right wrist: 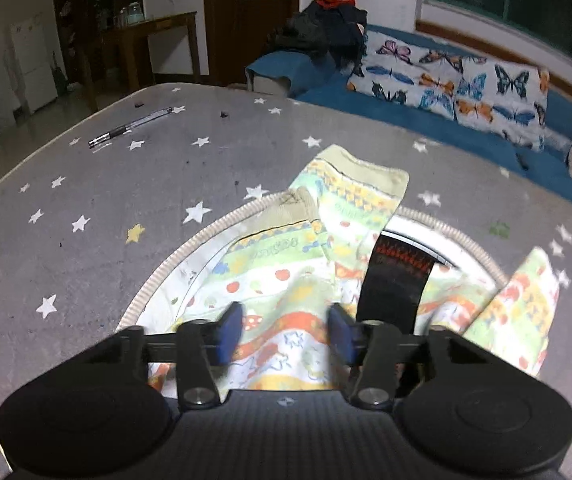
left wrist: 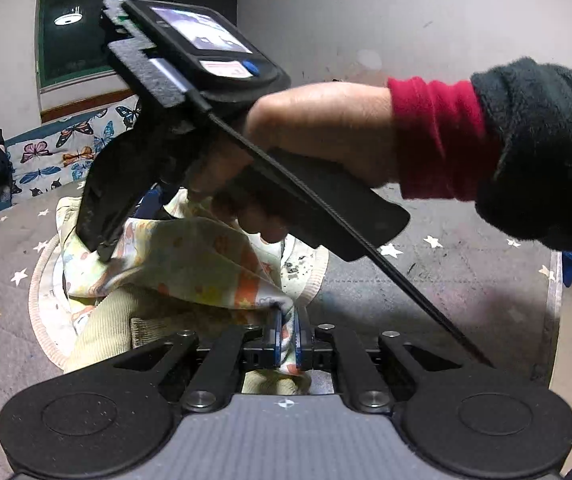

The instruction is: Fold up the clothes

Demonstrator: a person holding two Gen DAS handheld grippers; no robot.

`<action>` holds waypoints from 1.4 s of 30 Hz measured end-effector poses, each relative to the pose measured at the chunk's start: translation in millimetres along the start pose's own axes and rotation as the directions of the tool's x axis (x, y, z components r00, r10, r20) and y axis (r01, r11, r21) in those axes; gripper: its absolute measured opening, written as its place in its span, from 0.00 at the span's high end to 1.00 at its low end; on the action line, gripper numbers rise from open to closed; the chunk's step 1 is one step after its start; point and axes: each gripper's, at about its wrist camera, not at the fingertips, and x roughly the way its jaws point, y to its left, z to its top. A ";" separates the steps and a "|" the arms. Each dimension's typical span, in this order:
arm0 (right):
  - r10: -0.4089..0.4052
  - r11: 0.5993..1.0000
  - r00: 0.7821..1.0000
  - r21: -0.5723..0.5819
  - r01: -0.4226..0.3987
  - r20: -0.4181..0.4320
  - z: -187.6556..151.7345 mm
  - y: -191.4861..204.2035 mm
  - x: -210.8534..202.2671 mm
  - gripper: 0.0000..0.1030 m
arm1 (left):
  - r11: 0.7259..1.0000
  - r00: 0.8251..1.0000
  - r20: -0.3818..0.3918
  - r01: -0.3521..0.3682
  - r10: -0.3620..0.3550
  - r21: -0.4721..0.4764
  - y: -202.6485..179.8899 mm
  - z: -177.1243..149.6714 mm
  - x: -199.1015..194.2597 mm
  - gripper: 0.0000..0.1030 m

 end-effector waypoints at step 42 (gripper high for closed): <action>-0.007 0.991 0.988 0.136 -0.014 0.153 -62.0 -5.7 -74.2 0.67 | 0.997 0.999 -0.032 -0.032 0.030 -0.066 7.9 4.7 11.6 0.92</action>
